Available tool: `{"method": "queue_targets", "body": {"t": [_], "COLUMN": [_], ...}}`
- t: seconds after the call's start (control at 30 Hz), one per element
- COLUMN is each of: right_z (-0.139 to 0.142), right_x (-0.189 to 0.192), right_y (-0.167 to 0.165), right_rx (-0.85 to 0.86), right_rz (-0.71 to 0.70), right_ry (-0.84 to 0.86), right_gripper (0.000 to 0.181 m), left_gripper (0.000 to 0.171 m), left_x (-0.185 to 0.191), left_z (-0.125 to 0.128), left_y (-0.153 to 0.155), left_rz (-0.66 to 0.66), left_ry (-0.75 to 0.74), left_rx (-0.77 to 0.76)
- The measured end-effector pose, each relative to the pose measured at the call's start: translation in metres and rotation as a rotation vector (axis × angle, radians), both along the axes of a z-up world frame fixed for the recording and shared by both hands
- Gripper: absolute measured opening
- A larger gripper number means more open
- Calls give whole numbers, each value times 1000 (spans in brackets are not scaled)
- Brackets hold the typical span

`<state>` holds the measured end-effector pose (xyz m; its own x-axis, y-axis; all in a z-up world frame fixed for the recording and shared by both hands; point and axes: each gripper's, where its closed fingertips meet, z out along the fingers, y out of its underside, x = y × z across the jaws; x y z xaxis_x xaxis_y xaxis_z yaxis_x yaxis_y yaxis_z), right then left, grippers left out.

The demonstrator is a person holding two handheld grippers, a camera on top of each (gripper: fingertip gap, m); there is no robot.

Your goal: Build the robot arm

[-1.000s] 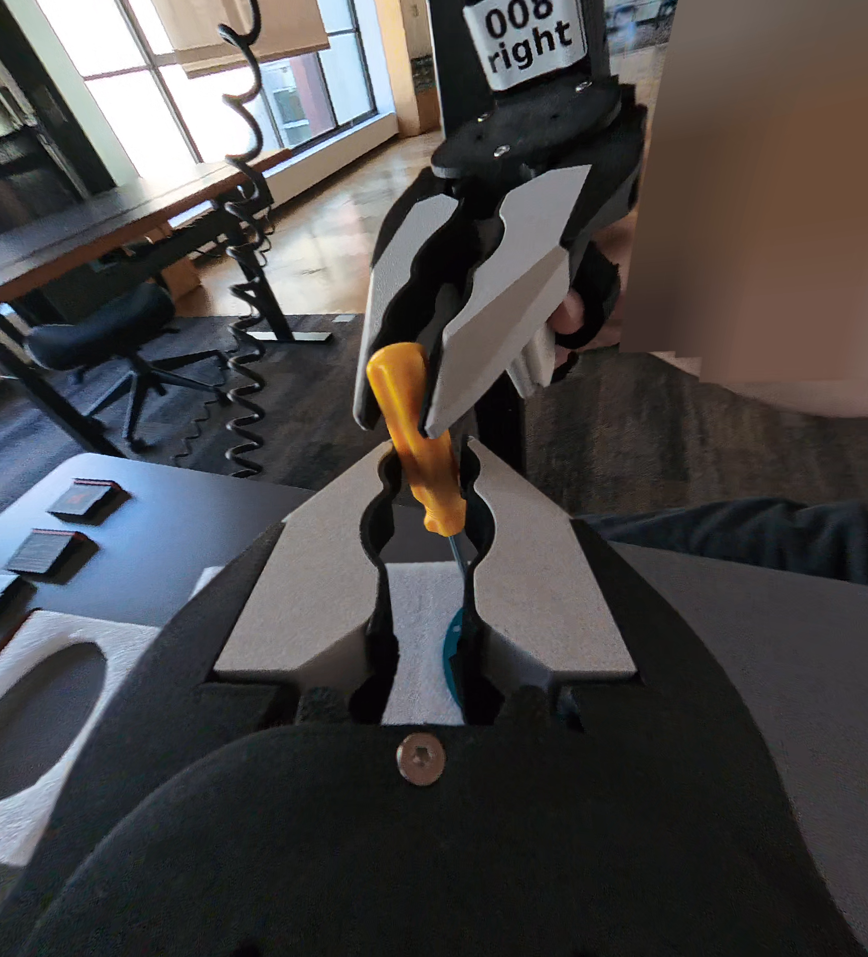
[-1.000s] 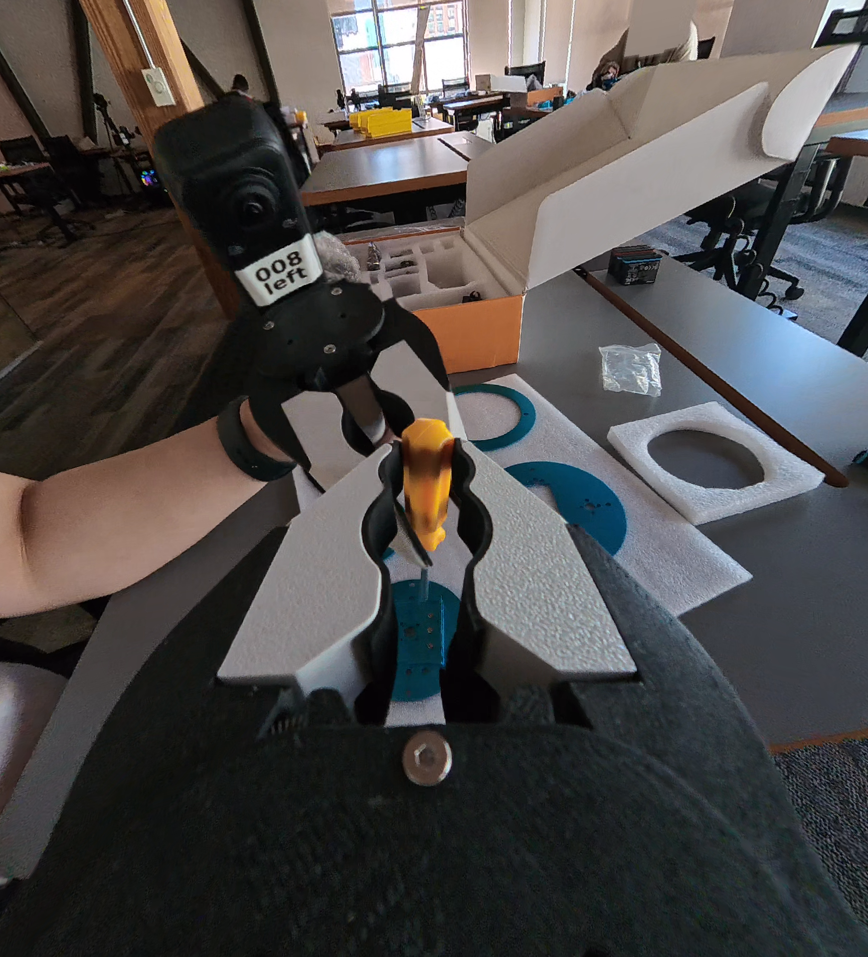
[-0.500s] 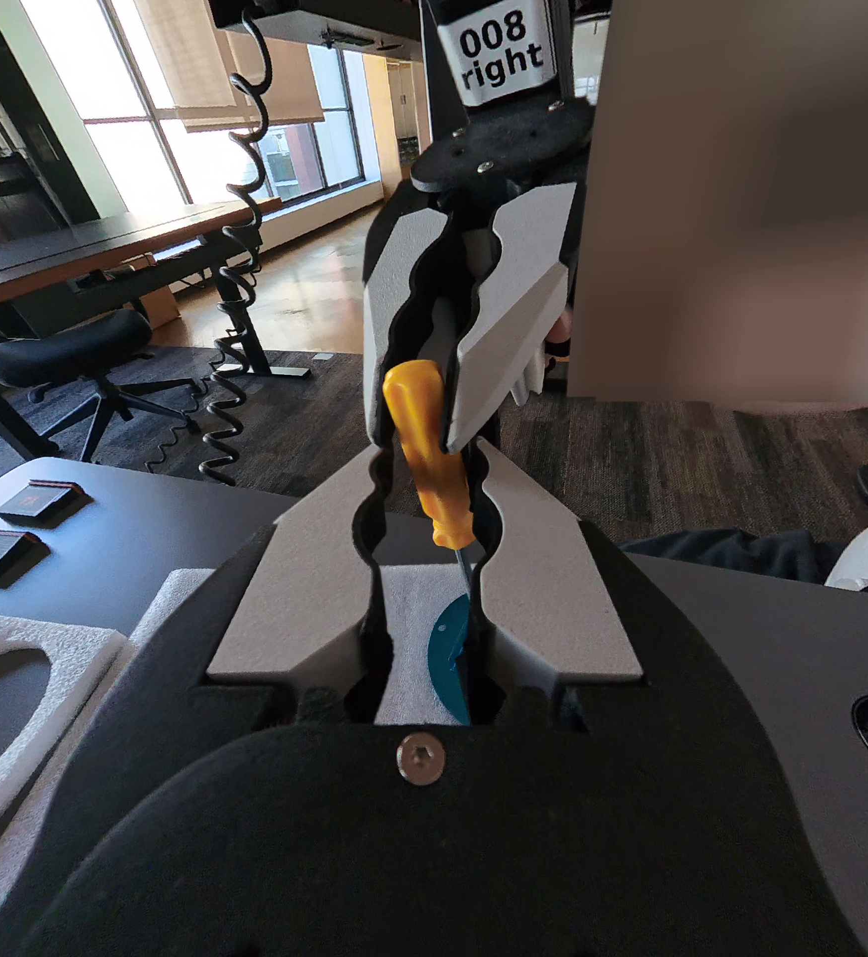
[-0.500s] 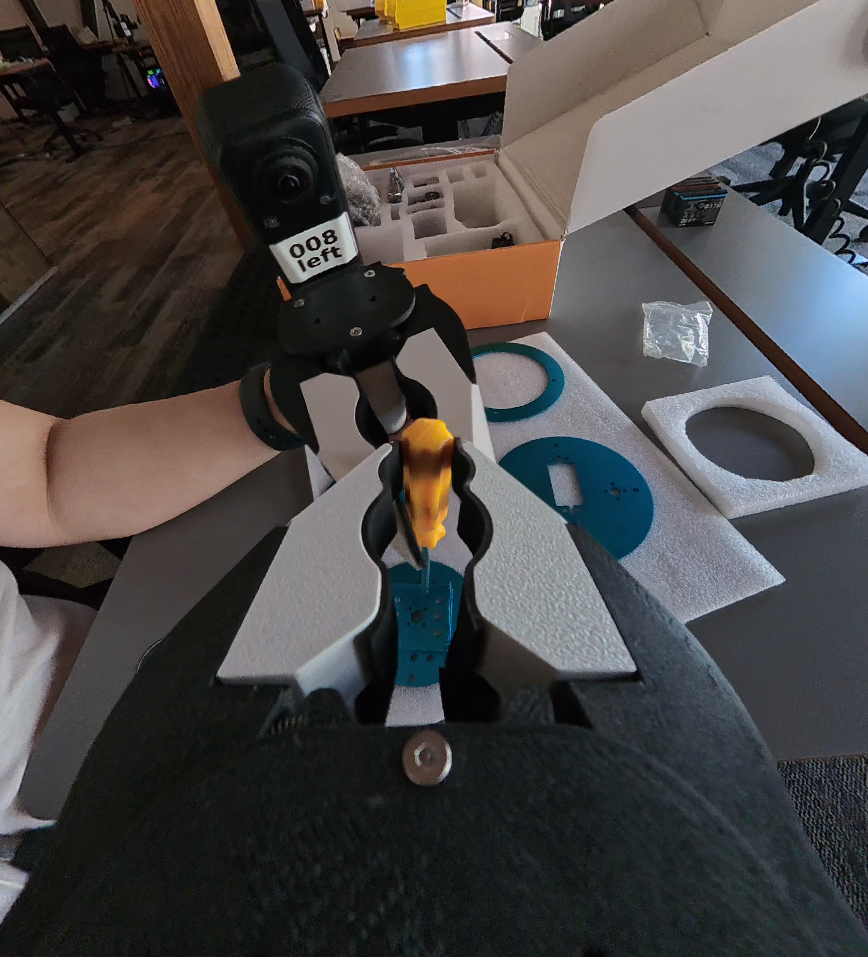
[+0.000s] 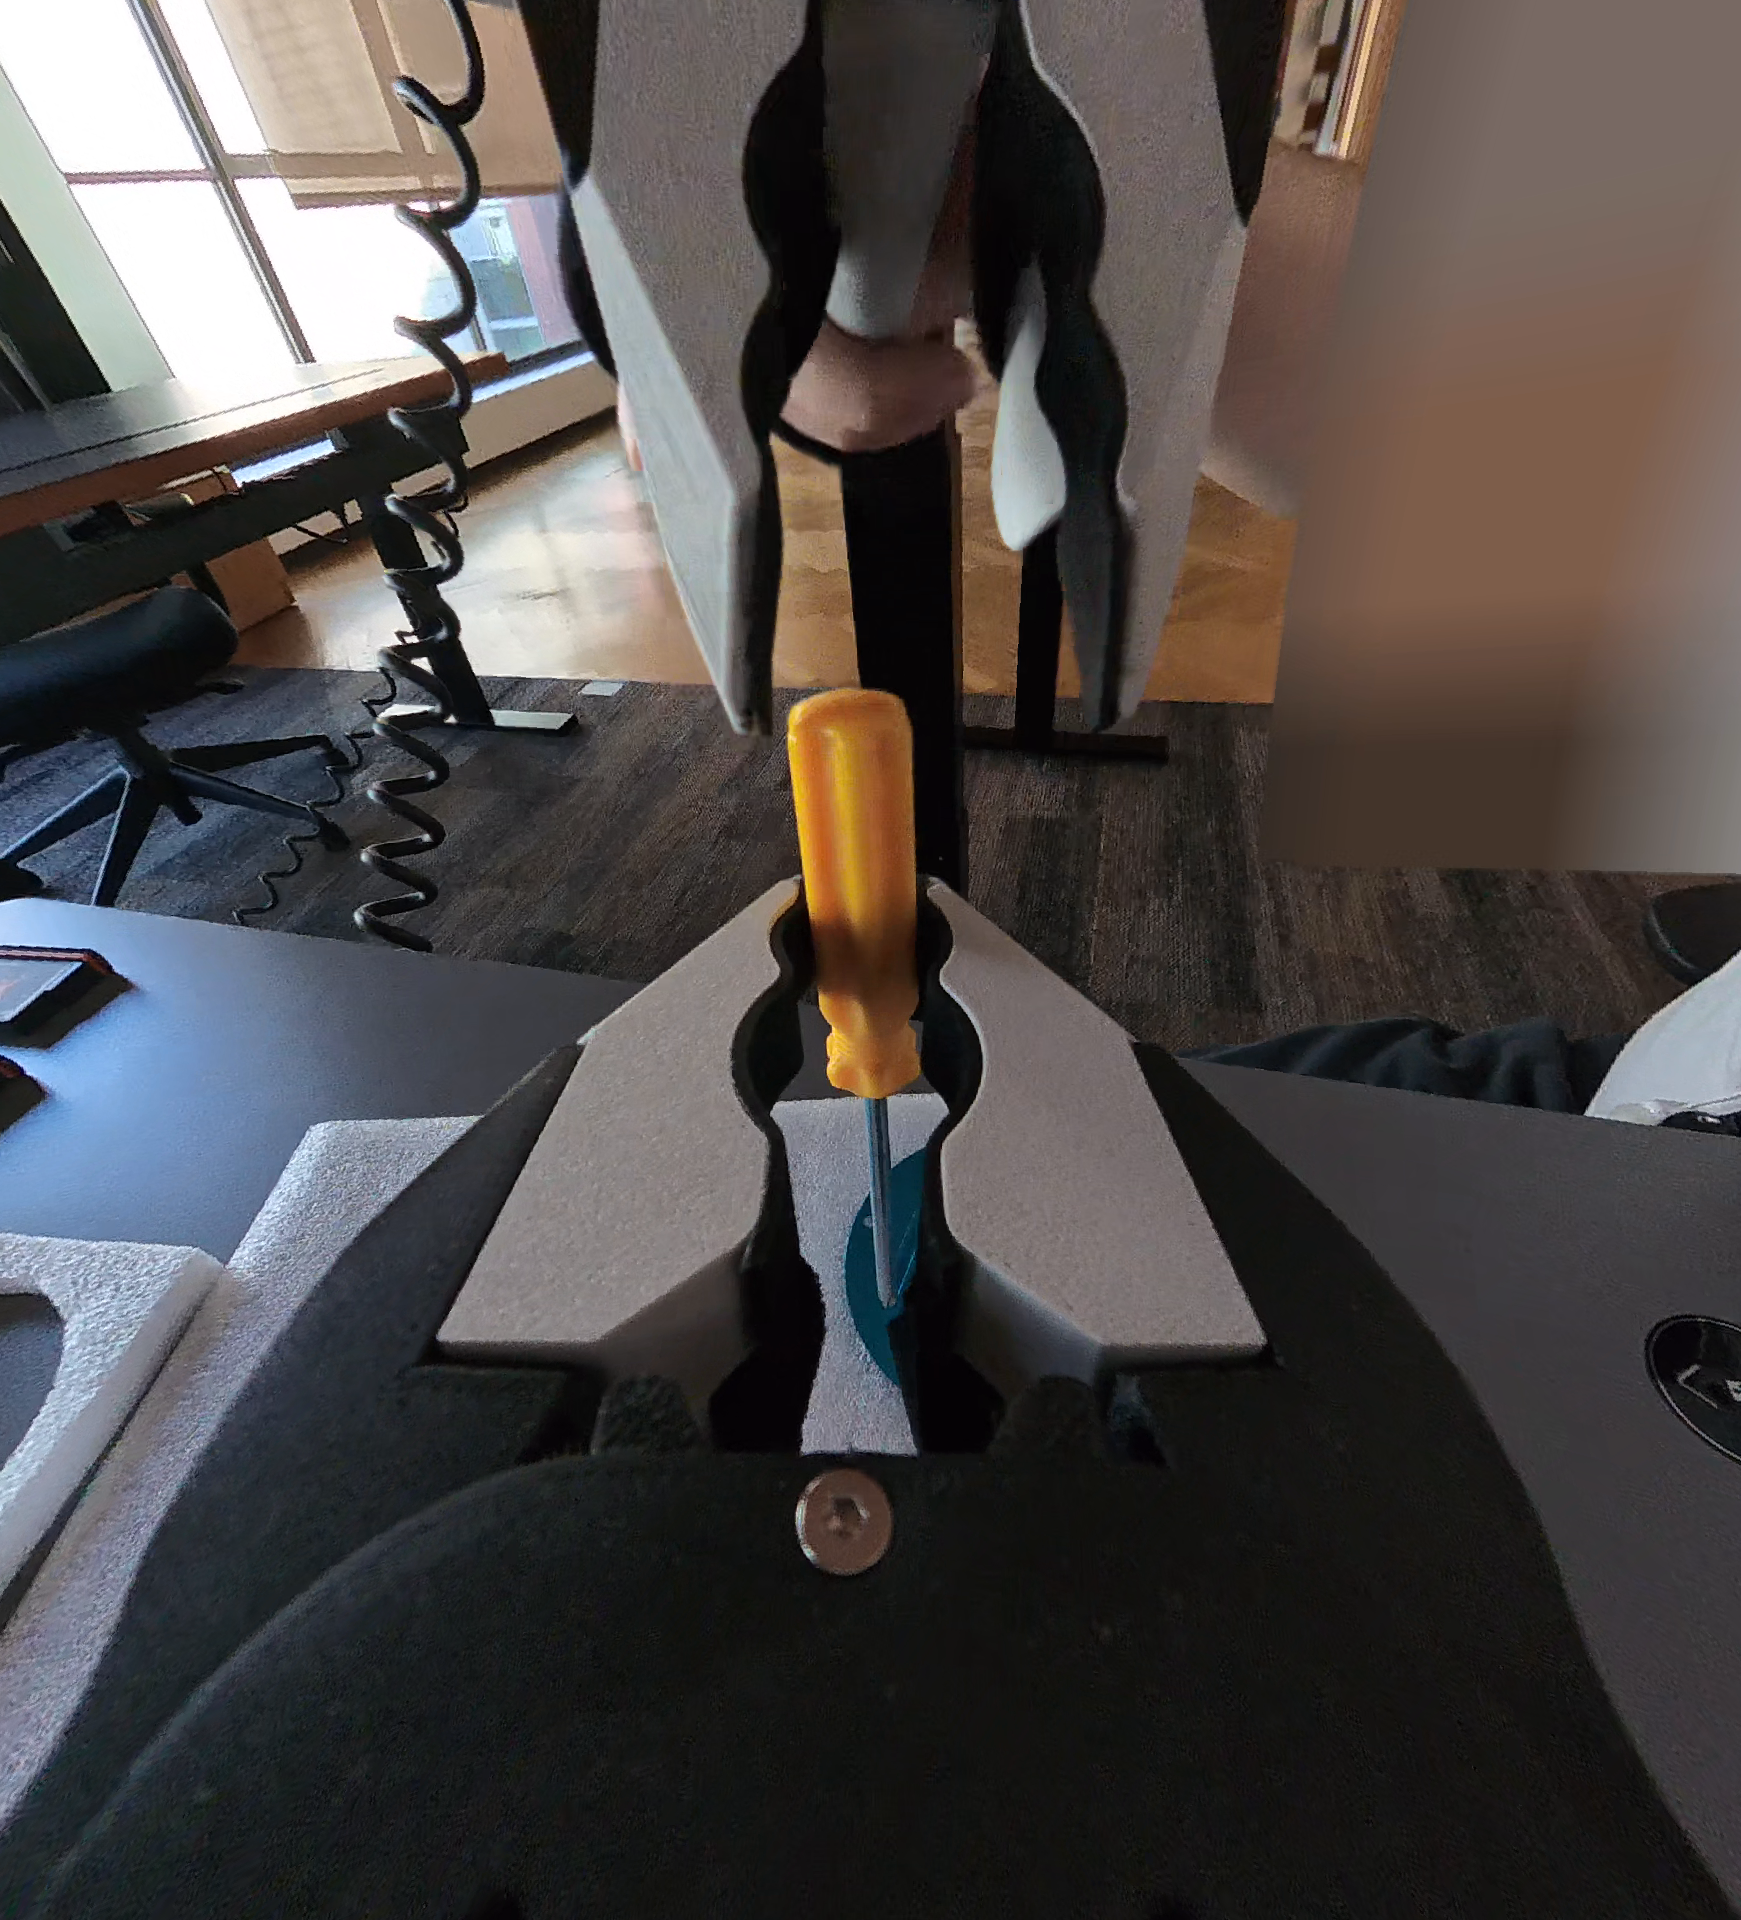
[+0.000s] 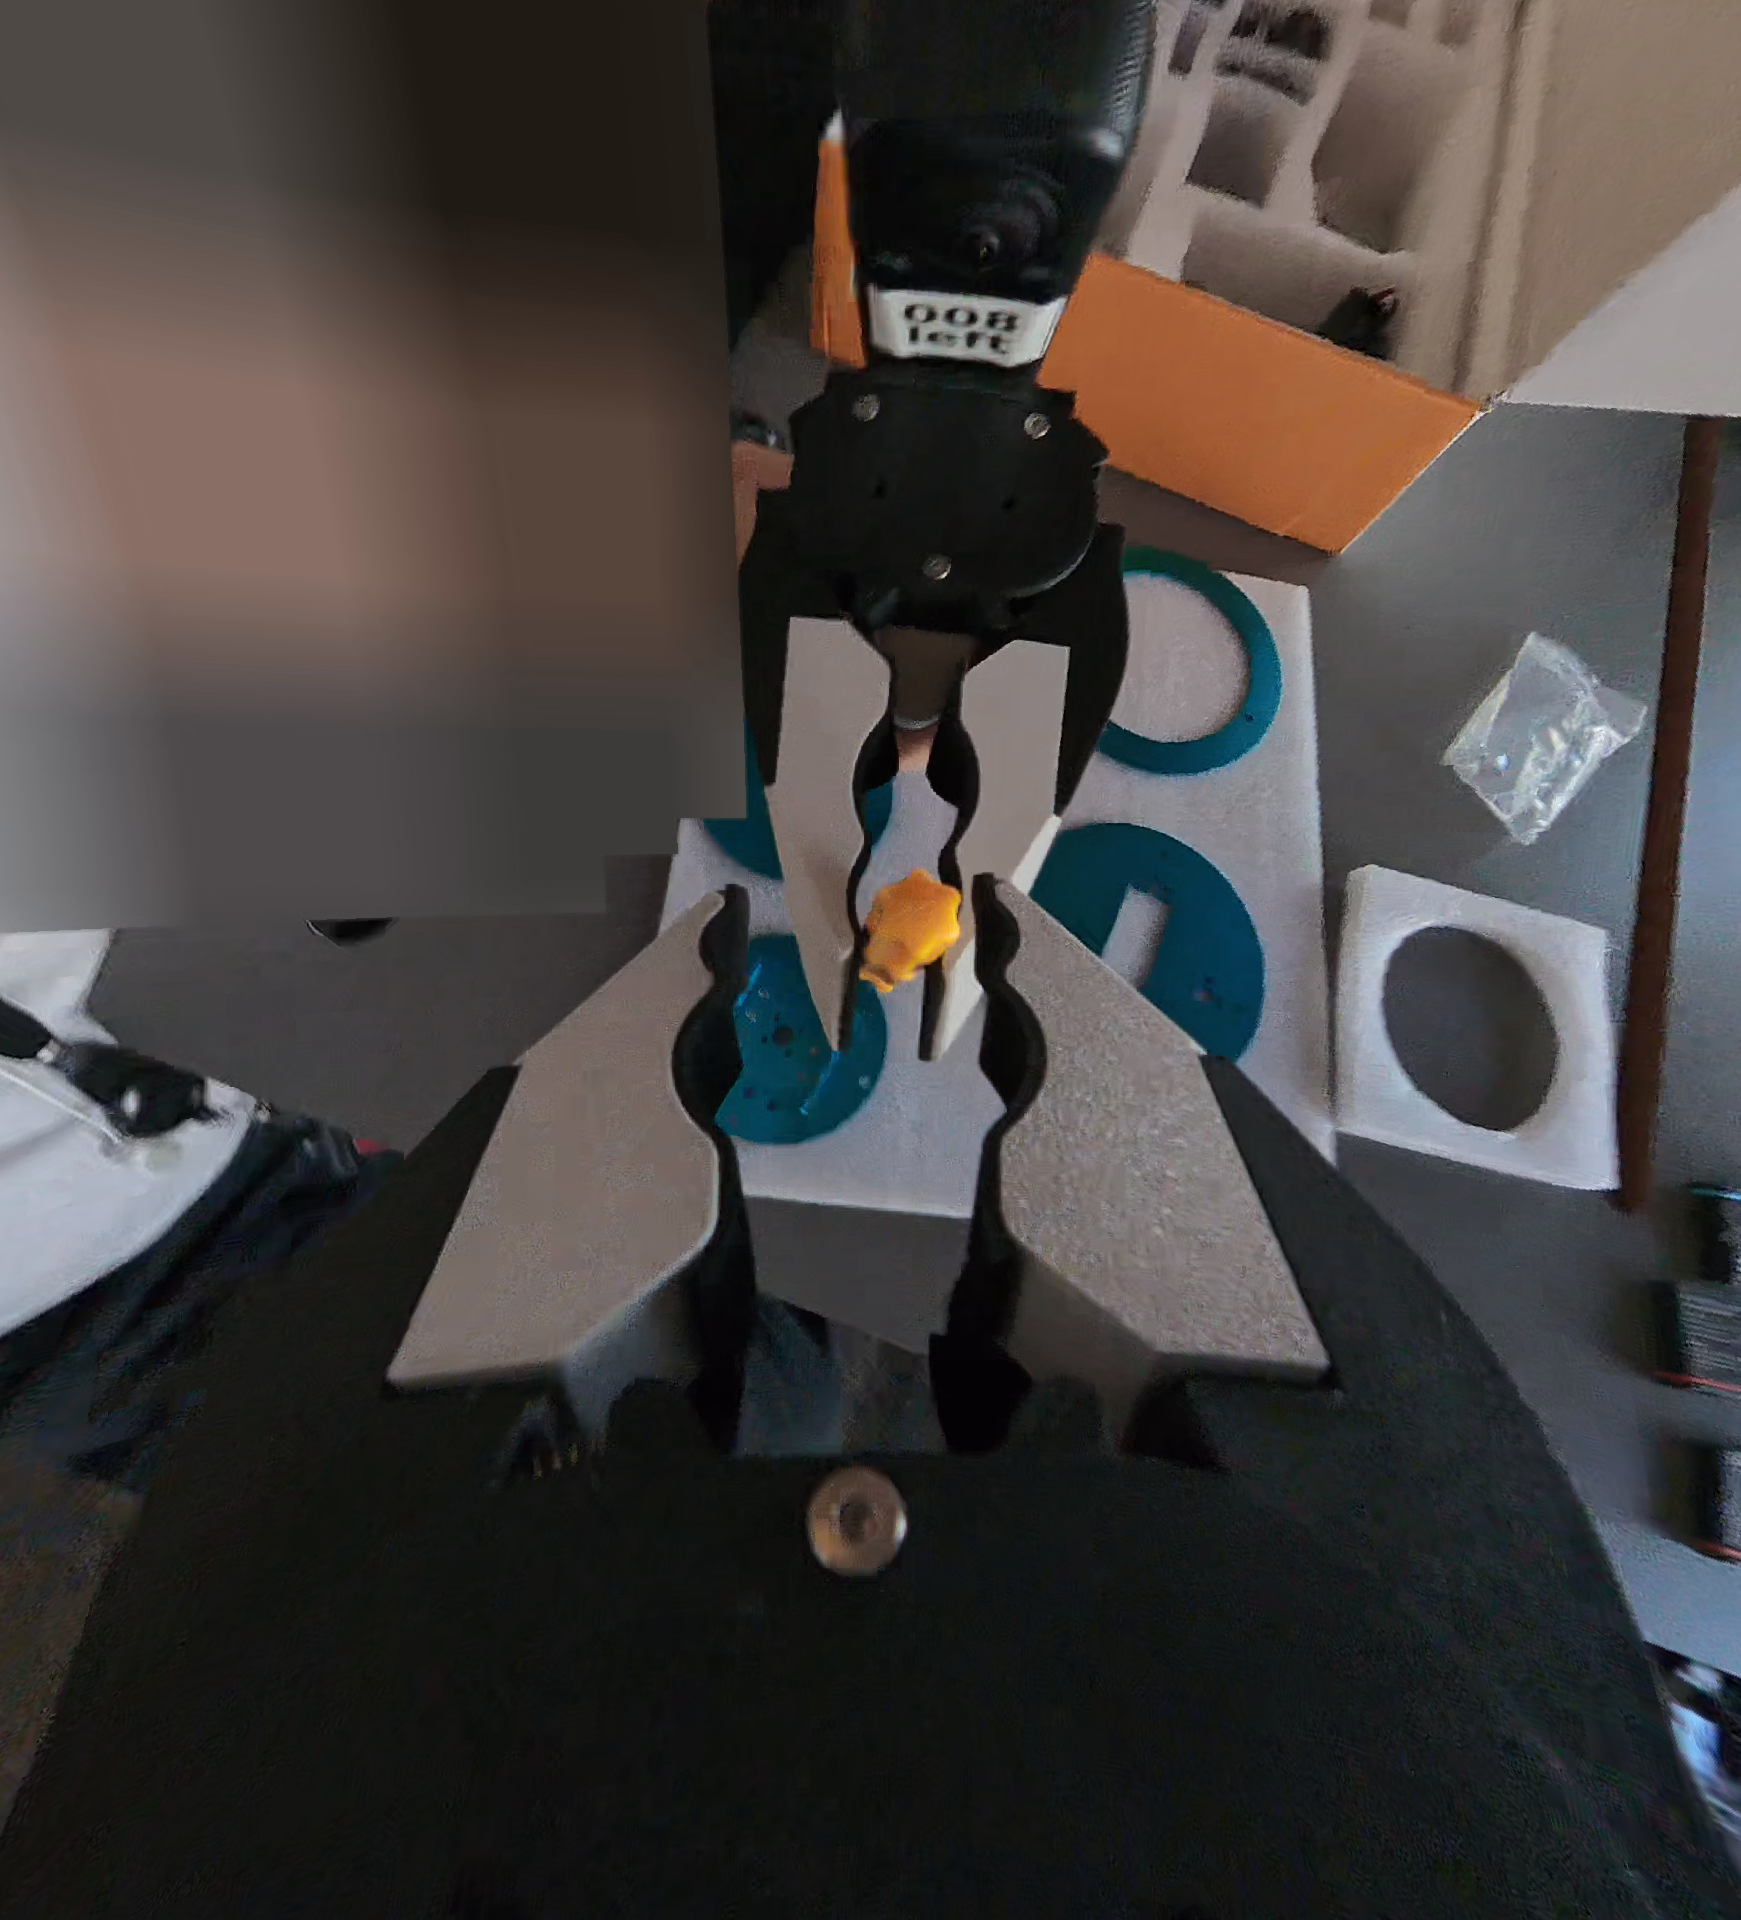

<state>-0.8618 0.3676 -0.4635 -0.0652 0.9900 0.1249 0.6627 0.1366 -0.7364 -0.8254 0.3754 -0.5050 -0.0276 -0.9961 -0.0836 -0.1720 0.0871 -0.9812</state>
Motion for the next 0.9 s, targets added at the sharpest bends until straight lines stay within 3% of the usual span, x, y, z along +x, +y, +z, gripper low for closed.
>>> {"method": "queue_targets", "body": {"t": [0.13,0.3,0.77,0.9], "right_z": [-7,-17,-27,-31], "right_x": [1,1,6,7], "right_y": [6,5,3,4], "right_rx": [171,158,46,43], "right_rz": [101,163,189,186], "right_ry": [-252,-418,-539,-544], "right_gripper": [39,18,17,17], "left_gripper": [16,16,21,16], "left_x": [-4,-2,-5,-9], "left_z": [1,-2,-9,-11], "left_y": [-2,-7,-10,-10], "left_rz": [-18,-36,-74,-92], "left_ry": [-6,16,25,28], "left_rx": [-5,13,-56,-76]}}
